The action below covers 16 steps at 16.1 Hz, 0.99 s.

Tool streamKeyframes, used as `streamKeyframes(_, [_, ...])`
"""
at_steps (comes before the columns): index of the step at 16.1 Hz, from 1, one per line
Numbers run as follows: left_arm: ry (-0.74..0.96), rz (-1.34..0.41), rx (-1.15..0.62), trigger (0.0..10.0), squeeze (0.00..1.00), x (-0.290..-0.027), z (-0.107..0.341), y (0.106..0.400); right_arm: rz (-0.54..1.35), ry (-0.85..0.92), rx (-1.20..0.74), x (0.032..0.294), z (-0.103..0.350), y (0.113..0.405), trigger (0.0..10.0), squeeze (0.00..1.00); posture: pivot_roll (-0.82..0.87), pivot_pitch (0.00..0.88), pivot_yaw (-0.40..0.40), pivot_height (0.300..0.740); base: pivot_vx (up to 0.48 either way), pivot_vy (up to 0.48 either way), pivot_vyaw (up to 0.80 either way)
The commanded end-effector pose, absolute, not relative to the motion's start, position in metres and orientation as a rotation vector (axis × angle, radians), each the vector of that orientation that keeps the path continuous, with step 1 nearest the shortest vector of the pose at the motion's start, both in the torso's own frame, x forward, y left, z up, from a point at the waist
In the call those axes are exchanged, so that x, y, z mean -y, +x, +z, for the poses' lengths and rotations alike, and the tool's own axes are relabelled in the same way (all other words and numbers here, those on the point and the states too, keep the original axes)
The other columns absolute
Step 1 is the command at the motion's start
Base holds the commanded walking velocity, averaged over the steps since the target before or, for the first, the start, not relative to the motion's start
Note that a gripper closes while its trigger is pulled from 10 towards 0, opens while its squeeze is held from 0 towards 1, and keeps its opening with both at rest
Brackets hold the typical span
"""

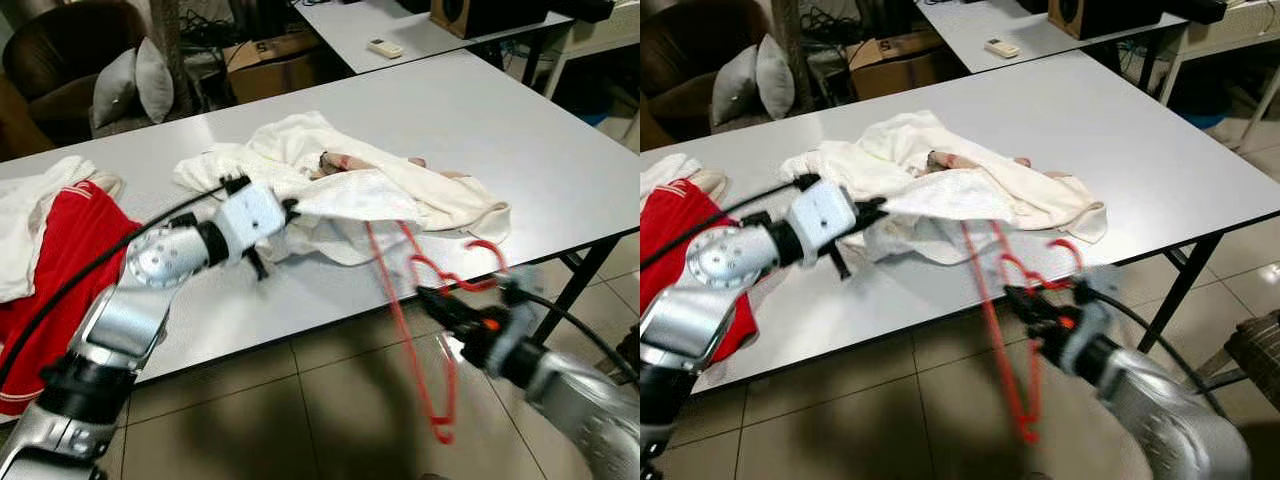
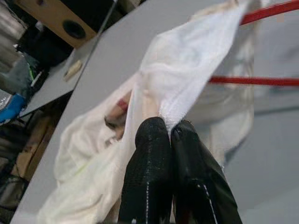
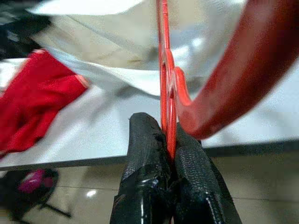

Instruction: Hang hanger

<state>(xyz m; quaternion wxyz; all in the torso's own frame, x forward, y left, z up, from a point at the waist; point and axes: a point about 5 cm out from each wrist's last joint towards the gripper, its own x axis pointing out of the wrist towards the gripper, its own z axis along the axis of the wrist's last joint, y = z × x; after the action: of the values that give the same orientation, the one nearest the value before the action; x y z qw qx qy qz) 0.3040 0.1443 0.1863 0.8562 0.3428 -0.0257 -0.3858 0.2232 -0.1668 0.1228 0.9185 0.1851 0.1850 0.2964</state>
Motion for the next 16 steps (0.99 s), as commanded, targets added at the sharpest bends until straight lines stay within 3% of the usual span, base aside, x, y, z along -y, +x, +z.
streamKeyframes(1, [0.758, -0.845, 0.051, 0.0, 0.0, -0.143, 0.184, 0.299, 0.659, 0.423, -0.418, 0.154, 0.12, 0.227, 10.0, 0.0, -0.05, 0.003, 0.13, 0.74, 0.0, 0.0, 0.0])
streamKeyframes(4, [0.781, -0.836, 0.032, 0.0, 0.0, -0.147, 0.177, 0.292, 0.558, 0.592, -0.419, 0.148, 0.122, 0.249, 10.0, 0.0, -0.02, 0.007, 0.094, 0.74, 0.0, 0.0, 0.0])
streamKeyframes(9, [0.773, -0.871, 0.038, 0.0, 0.0, -0.138, 0.172, 0.289, 0.37, 0.815, -0.379, 0.136, 0.123, 0.276, 10.0, 0.0, -0.02, 0.009, 0.111, 0.74, 0.0, 0.0, 0.0])
streamKeyframes(13, [0.774, -1.05, 0.037, 0.0, 0.0, -0.111, 0.163, 0.282, 0.26, 1.067, -0.31, 0.11, 0.136, 0.305, 10.0, 0.0, -0.03, 0.005, 0.134, 0.74, 0.0, 0.0, 0.0])
streamKeyframes(16, [0.742, -1.114, -0.02, 0.0, 0.0, -0.109, 0.154, 0.277, 0.187, 1.202, -0.248, 0.103, 0.143, 0.321, 10.0, 0.0, -0.02, 0.002, 0.133, 0.74, 0.0, 0.0, 0.0])
